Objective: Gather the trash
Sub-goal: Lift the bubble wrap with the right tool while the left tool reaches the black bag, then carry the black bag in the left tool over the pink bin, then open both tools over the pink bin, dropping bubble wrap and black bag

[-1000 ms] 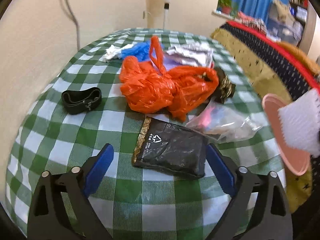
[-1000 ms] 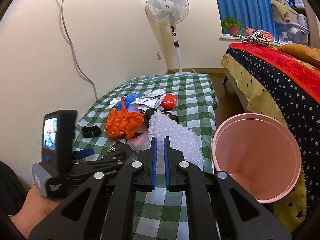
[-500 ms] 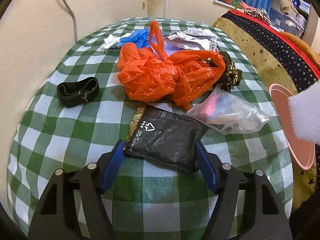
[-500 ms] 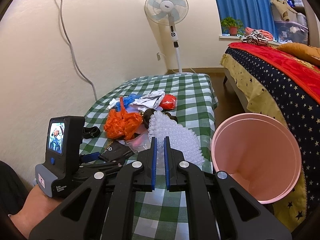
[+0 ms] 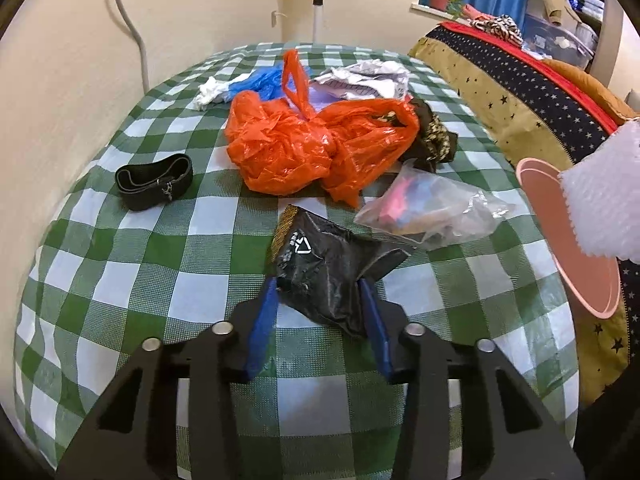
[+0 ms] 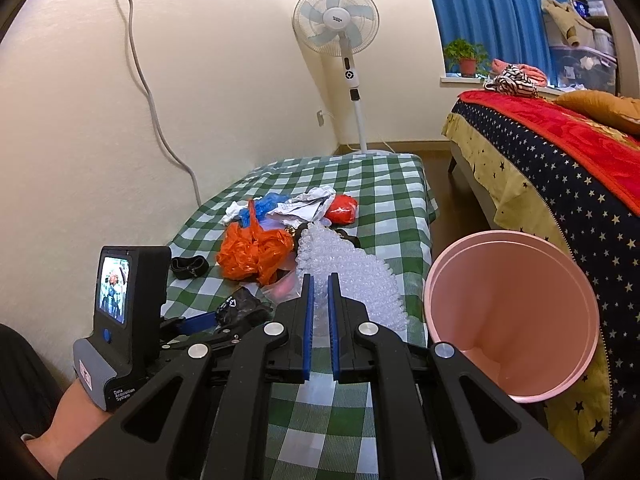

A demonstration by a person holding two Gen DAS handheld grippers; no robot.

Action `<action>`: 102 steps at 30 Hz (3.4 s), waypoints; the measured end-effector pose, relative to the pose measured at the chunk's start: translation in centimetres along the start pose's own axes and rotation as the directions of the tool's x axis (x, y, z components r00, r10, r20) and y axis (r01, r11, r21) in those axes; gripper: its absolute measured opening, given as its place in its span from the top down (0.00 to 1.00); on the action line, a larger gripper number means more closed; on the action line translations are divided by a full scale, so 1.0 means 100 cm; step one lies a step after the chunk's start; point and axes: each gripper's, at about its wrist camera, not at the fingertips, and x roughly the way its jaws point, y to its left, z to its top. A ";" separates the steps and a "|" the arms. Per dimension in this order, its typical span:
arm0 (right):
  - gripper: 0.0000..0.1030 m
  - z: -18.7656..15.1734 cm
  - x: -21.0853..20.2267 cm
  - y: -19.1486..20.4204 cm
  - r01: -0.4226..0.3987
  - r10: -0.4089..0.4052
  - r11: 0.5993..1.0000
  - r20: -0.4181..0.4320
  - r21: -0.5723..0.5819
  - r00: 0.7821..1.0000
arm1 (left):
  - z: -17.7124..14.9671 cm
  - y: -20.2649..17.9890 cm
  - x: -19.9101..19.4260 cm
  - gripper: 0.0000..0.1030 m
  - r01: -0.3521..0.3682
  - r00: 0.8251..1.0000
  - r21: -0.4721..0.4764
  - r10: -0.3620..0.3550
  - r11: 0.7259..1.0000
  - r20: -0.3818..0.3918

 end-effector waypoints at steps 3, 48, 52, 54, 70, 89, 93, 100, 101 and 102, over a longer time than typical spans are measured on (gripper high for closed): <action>0.93 0.001 -0.004 -0.002 0.003 -0.003 1.000 0.006 0.005 1.000 | -0.001 -0.003 -0.004 0.81 0.006 1.000 0.006 -0.006 1.000 0.012; 0.93 0.021 -0.066 -0.033 0.023 -0.032 0.996 0.106 0.087 0.994 | 0.009 -0.035 -0.088 1.00 0.161 0.958 0.026 -0.162 0.987 0.238; 0.93 0.026 -0.071 -0.044 0.057 -0.069 0.994 0.116 0.096 0.991 | 0.012 -0.046 -0.090 1.00 0.180 0.950 0.046 -0.186 0.983 0.249; 0.93 0.029 -0.074 -0.050 0.075 -0.087 0.992 0.125 0.097 0.988 | 0.013 -0.051 -0.090 1.00 0.191 0.946 0.056 -0.199 0.980 0.256; 0.93 0.050 -0.078 -0.115 0.176 -0.199 0.967 0.117 0.183 0.973 | 0.024 -0.120 -0.079 1.00 0.306 0.897 0.201 -0.353 0.931 0.266; 0.93 0.063 -0.044 -0.164 0.219 -0.238 0.943 0.045 0.252 0.970 | 0.027 -0.181 -0.036 1.00 0.425 0.856 0.290 -0.485 0.857 0.178; 0.93 0.060 -0.037 -0.169 0.227 -0.243 0.937 0.029 0.264 0.970 | 0.028 -0.184 -0.026 1.00 0.440 0.855 0.282 -0.494 0.853 0.160; 0.93 0.057 -0.030 -0.172 0.239 -0.251 0.934 0.010 0.267 0.968 | 0.027 -0.191 -0.016 1.00 0.455 0.852 0.280 -0.504 0.846 0.140; 0.93 0.057 -0.029 -0.173 0.241 -0.252 0.933 0.009 0.269 0.968 | 0.026 -0.192 -0.015 1.00 0.456 0.852 0.281 -0.506 0.844 0.137; 0.93 0.057 -0.029 -0.174 0.241 -0.253 0.932 0.009 0.270 0.967 | 0.026 -0.193 -0.015 1.00 0.458 0.851 0.282 -0.507 0.843 0.136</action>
